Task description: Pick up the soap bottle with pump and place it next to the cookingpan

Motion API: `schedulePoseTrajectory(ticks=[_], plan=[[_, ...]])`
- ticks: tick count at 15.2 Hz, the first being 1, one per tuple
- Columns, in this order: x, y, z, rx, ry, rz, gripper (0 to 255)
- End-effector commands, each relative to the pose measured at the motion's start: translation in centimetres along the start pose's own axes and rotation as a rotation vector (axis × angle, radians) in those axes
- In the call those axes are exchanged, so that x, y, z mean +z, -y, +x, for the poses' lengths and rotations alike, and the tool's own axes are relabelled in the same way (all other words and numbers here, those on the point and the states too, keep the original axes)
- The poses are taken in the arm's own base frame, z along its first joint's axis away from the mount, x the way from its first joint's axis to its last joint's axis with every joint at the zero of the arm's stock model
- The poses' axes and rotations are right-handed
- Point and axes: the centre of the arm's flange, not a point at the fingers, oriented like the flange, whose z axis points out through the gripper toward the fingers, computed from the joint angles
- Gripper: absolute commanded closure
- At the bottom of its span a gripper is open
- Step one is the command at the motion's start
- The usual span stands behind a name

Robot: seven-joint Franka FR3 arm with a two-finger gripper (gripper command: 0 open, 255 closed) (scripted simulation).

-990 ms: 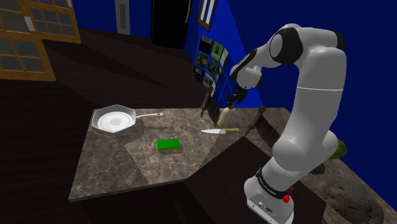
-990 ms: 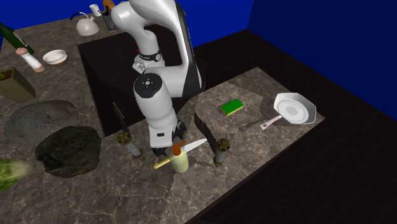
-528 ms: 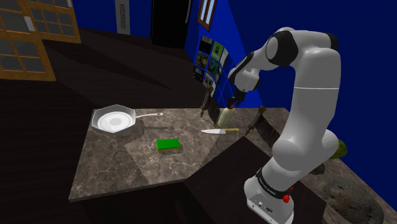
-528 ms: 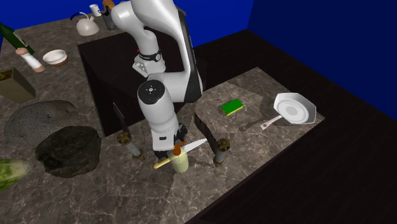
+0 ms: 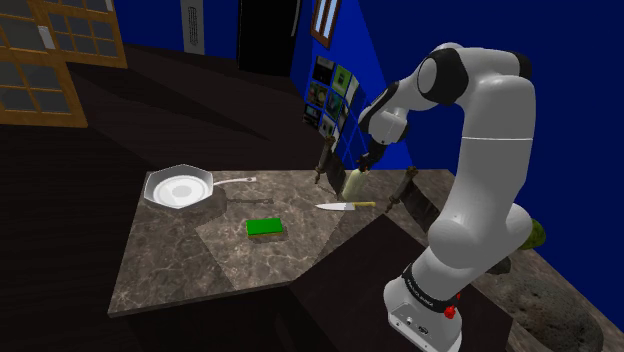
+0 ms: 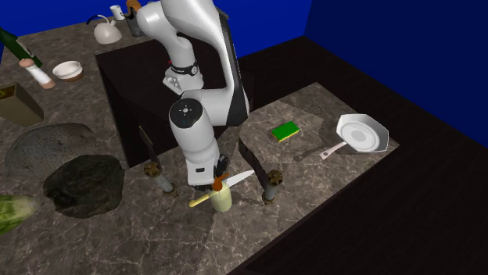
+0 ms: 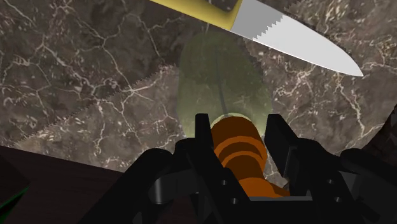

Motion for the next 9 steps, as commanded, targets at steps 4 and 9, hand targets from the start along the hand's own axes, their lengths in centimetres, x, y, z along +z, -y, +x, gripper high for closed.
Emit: schedulePoseTrajectory(ticks=[4, 9], plan=[[0.0, 0.0, 0.0, 0.000, 0.000, 0.000, 255], [-1.6, 0.0, 0.1, 0.000, 0.000, 0.000, 255]])
